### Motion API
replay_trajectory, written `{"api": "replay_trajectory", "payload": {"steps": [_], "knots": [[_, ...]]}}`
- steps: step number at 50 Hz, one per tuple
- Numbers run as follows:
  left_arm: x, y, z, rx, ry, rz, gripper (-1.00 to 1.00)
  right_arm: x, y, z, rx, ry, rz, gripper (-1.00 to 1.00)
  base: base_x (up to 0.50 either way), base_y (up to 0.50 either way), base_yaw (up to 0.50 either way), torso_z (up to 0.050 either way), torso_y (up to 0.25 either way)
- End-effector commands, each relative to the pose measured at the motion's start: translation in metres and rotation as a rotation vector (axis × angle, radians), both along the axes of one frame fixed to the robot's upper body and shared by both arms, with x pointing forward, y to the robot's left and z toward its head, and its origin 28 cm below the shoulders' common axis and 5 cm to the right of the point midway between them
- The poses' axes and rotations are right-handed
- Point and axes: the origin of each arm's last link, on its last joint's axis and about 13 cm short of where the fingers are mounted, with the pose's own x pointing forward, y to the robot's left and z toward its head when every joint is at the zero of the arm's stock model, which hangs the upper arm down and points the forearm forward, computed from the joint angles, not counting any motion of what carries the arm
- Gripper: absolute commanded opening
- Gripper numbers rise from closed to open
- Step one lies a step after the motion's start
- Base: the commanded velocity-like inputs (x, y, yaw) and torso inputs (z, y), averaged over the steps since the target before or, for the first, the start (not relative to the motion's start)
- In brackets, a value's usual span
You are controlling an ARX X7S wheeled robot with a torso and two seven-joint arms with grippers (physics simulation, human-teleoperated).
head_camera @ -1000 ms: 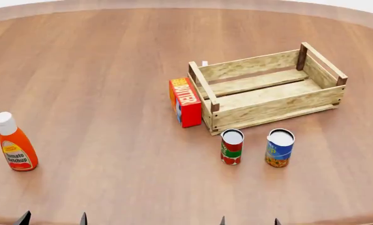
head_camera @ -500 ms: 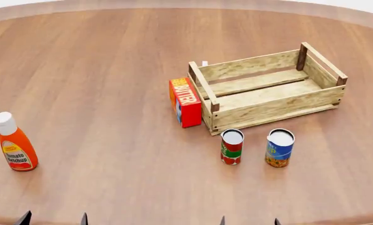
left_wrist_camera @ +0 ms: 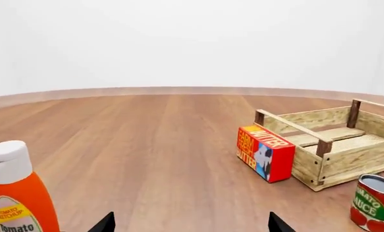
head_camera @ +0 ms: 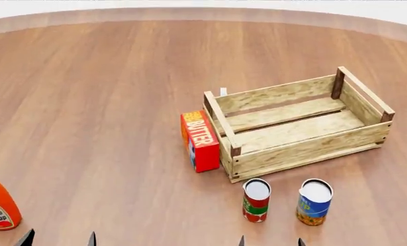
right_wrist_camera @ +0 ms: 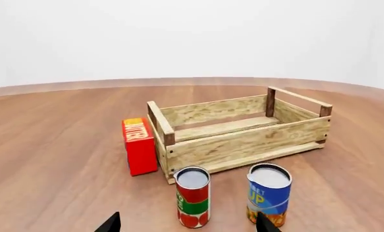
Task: Pick up the tomato sauce, and put it in the wooden tray.
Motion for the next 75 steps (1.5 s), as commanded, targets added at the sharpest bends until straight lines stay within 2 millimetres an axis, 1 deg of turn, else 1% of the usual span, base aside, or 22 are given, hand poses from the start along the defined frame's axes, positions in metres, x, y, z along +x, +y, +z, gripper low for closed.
{"api": "replay_trajectory", "payload": {"steps": [1, 47, 63, 64, 65, 72, 75], "knots": [[0.0, -0.001, 0.001, -0.001, -0.003, -0.001, 1.0, 0.0, 0.0, 0.001, 0.001, -0.004, 0.001, 1.0, 0.5, 0.0, 0.0, 0.0, 0.0], [0.0, -0.001, 0.0, 0.005, 0.005, 0.005, 1.0, -0.001, 0.0, 0.001, 0.011, -0.014, 0.005, 1.0, 0.5, 0.0, 0.0, 0.0, 0.0], [0.0, 0.0, -0.001, 0.006, 0.005, 0.006, 1.0, -0.001, 0.0, 0.0, -0.002, -0.026, -0.006, 1.0, 0.0, 0.0, 0.0, 0.0, 0.0], [0.001, -0.001, -0.001, 0.008, 0.008, 0.013, 1.0, -0.018, 0.001, 0.012, -0.039, -0.059, -0.023, 1.0, 0.0, 0.0, 0.0, 0.0, 0.0], [0.001, -0.001, -0.001, 0.008, 0.008, 0.013, 1.0, -0.019, 0.002, 0.017, -0.035, -0.077, -0.022, 1.0, 0.0, 0.0, 0.0, 0.0, 0.0], [0.001, -0.001, -0.001, 0.007, 0.009, 0.014, 1.0, -0.02, 0.002, 0.016, -0.036, -0.075, -0.026, 1.0, 0.0, 0.0, 0.0, 0.0, 0.0], [0.001, 0.0, -0.001, 0.008, 0.009, 0.014, 1.0, -0.022, 0.002, 0.019, -0.036, -0.082, -0.027, 1.0, 0.0, 0.0, 0.0, 0.0, 0.0]]}}
